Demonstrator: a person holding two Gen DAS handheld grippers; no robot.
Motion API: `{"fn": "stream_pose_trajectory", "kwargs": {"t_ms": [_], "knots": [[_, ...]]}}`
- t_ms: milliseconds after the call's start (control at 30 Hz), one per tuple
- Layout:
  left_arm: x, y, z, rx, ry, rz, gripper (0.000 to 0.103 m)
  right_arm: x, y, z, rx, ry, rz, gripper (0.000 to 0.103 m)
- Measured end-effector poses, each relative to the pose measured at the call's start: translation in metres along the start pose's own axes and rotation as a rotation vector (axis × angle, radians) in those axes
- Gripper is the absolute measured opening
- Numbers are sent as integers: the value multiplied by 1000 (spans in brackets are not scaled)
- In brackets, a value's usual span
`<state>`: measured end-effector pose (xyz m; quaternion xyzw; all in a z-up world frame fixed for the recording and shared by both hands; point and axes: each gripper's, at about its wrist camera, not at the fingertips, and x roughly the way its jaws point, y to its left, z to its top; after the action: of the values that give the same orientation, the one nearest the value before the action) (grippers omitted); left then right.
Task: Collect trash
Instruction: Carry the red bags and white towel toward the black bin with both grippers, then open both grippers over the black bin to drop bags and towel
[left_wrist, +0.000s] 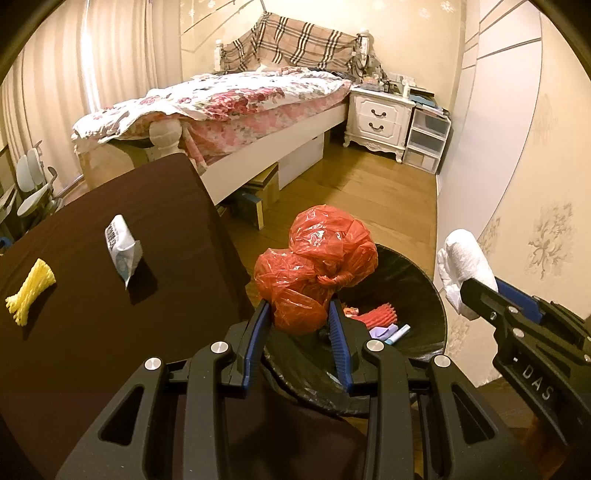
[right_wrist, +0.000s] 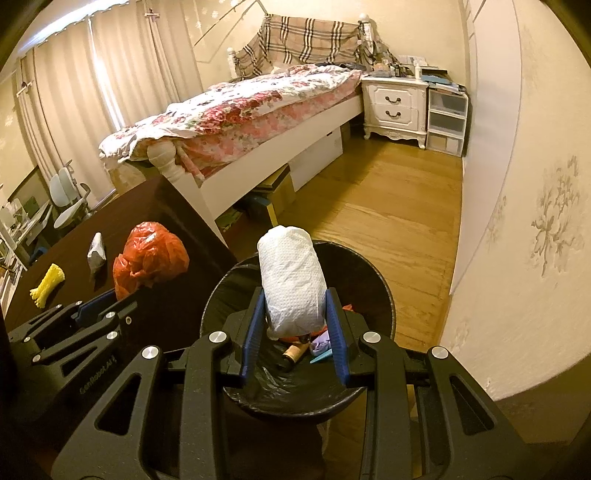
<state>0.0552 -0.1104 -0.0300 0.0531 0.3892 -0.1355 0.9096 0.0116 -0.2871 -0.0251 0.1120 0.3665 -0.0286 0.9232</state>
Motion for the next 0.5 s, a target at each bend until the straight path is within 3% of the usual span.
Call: {"fn": "stream_pose_trajectory", "kwargs": {"t_ms": [500], "knots": [[7, -8, 6, 8, 14, 0, 34, 5, -12, 6, 21, 0, -3, 33]]}}
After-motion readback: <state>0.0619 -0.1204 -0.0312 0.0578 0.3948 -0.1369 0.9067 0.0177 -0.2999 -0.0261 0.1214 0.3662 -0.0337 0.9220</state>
